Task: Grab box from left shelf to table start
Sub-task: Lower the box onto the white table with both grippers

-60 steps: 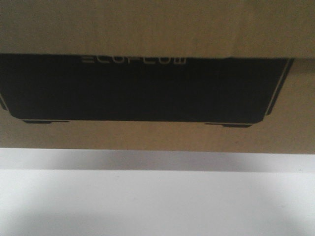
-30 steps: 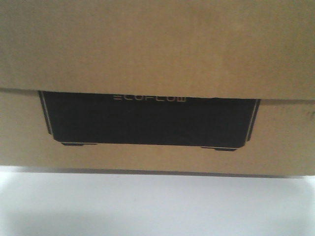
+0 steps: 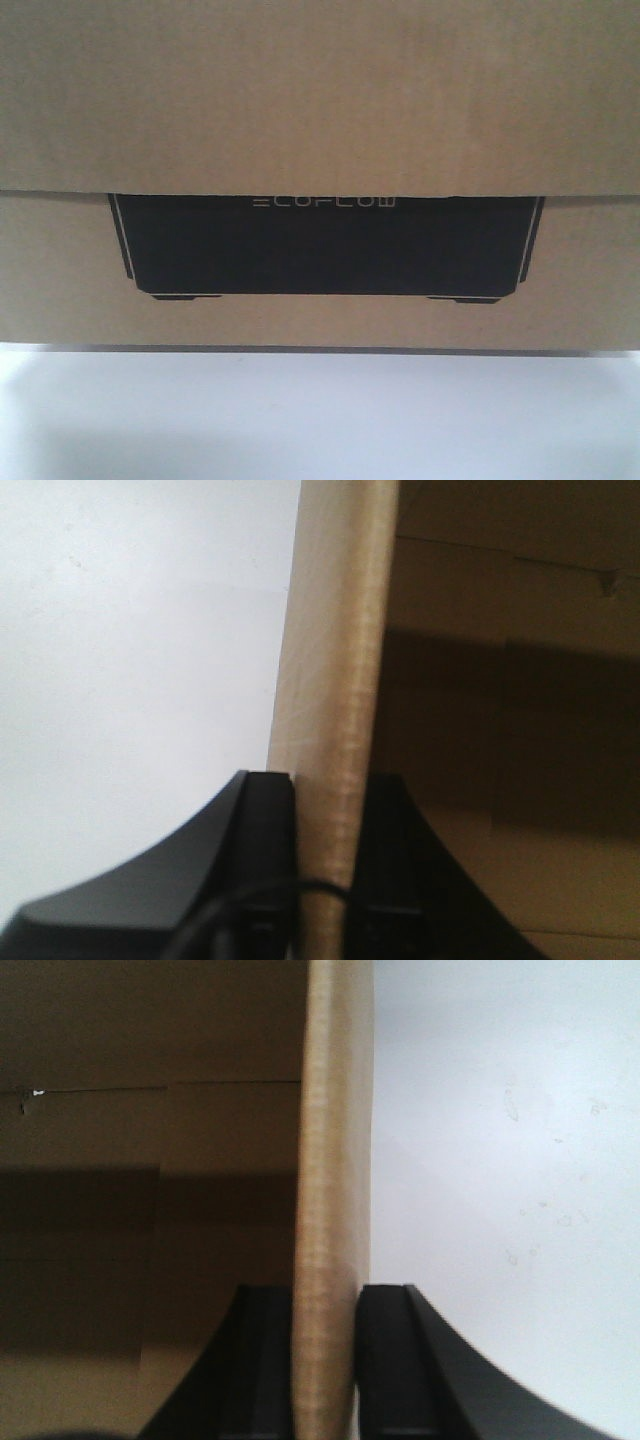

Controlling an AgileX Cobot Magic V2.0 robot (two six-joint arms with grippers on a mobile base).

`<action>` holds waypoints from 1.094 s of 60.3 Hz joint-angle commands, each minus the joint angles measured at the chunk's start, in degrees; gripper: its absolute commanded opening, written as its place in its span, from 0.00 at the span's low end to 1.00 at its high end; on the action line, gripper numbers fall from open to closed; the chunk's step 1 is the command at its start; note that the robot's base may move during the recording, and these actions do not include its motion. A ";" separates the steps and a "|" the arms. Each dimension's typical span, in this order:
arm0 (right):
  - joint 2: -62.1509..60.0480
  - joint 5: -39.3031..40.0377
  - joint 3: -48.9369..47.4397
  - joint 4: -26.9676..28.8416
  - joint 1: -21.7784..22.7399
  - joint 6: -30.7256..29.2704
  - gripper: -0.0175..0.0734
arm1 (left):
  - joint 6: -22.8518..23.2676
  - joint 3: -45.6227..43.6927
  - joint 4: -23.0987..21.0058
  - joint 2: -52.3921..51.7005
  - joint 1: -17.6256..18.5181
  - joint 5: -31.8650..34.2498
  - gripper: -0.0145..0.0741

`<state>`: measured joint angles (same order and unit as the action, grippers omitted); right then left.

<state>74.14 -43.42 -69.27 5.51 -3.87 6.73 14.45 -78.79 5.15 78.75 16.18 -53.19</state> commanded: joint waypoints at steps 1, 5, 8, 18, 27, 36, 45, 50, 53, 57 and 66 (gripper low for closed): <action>-1.89 6.55 -2.43 1.78 0.04 -0.31 0.41 | 1.27 -2.79 -1.59 -2.20 -0.04 6.34 0.22; -1.89 6.49 -2.43 1.86 0.04 -0.31 0.58 | 1.27 -2.79 -1.59 -2.20 -0.04 6.34 0.42; -1.89 6.49 -2.43 2.04 0.04 -0.26 0.69 | 1.27 -2.79 -1.59 -2.20 -0.04 6.34 0.58; -1.89 6.44 -2.43 2.04 0.04 -0.26 0.80 | 1.27 -2.79 -0.28 -2.33 -0.04 6.45 0.79; -4.04 7.39 -2.96 2.04 0.04 -0.26 0.71 | 1.27 -5.15 0.36 -2.72 -0.04 6.14 0.68; -8.17 5.98 -5.71 2.04 0.04 -0.26 0.34 | 1.27 -10.16 0.36 -4.68 -0.04 2.92 0.29; -10.90 7.84 -5.79 2.04 0.04 -0.26 0.25 | 1.27 -10.90 0.79 -5.74 -0.04 5.08 0.09; -11.09 9.04 -5.79 2.04 0.04 -0.26 0.25 | 1.27 -10.90 2.06 -5.74 -0.04 7.40 0.08; -11.09 9.31 -5.79 2.04 0.04 -0.26 0.25 | 1.27 -11.17 3.48 -6.00 -0.04 7.15 0.08; -11.83 8.12 -5.72 2.04 0.04 -0.26 0.23 | 1.98 -10.82 3.59 -7.12 -0.04 6.89 0.08; -17.58 17.98 1.05 -0.56 0.04 -4.29 0.21 | 2.08 -0.76 6.47 -15.30 -0.04 16.13 0.08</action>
<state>60.81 -35.74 -69.88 6.47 -3.87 5.23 15.89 -83.06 9.97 69.16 16.18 -45.76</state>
